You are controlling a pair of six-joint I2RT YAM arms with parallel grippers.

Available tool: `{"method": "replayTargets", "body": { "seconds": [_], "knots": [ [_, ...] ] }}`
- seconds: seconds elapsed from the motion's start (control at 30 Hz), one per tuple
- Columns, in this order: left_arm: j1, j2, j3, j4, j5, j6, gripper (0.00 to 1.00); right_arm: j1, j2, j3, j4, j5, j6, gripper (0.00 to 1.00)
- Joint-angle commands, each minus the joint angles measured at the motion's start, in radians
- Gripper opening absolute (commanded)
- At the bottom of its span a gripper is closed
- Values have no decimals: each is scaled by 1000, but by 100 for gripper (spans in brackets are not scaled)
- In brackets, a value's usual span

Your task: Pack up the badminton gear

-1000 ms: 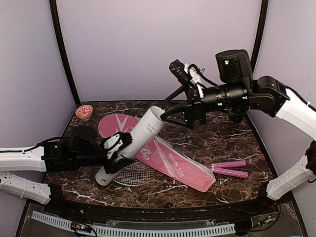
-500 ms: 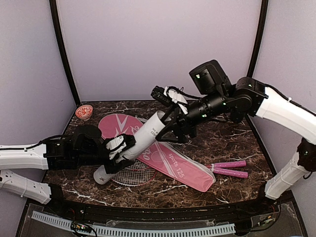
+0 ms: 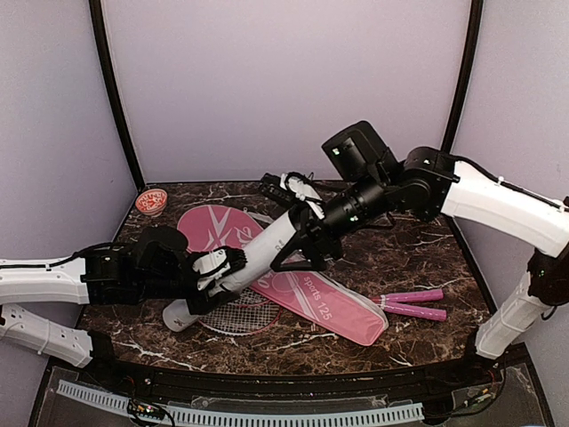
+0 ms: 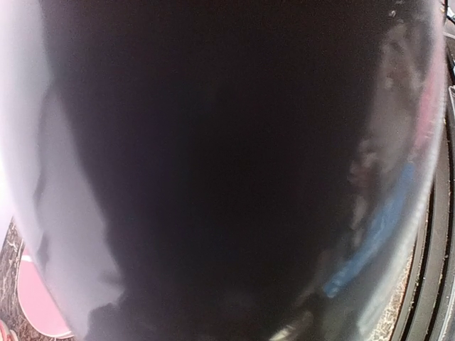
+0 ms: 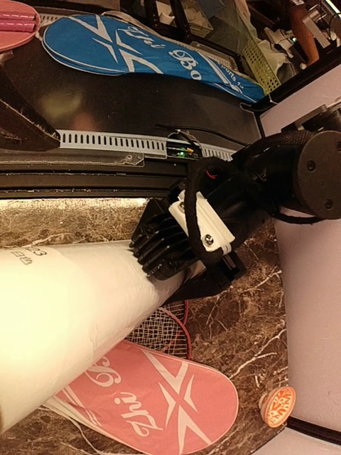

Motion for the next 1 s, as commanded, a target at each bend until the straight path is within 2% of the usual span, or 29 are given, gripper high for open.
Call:
{"method": "replayTargets", "body": {
  "seconds": [0.0, 0.2, 0.33, 0.43, 0.63, 0.77, 0.97],
  "knots": [
    [-3, -32, 8, 33, -46, 3, 41, -53, -116, -14, 74, -26, 10, 69],
    [-2, -66, -23, 14, -80, -17, 41, -221, -320, -133, 284, -72, 110, 68],
    [-2, -79, -33, -2, -104, -43, 41, -350, -401, -174, 350, 103, 198, 68],
    [-2, -93, -39, -17, -146, -66, 41, -416, -435, -200, 346, 112, 185, 66],
    [3, -87, -34, -76, -285, -129, 41, -415, -443, -280, 276, 167, 96, 65],
    [21, -79, -33, -107, -354, -183, 41, -354, -440, -379, 284, 219, 31, 63],
    [118, -65, 1, -177, -484, -277, 42, -250, -310, -475, 328, 336, -62, 59]
  ]
}}
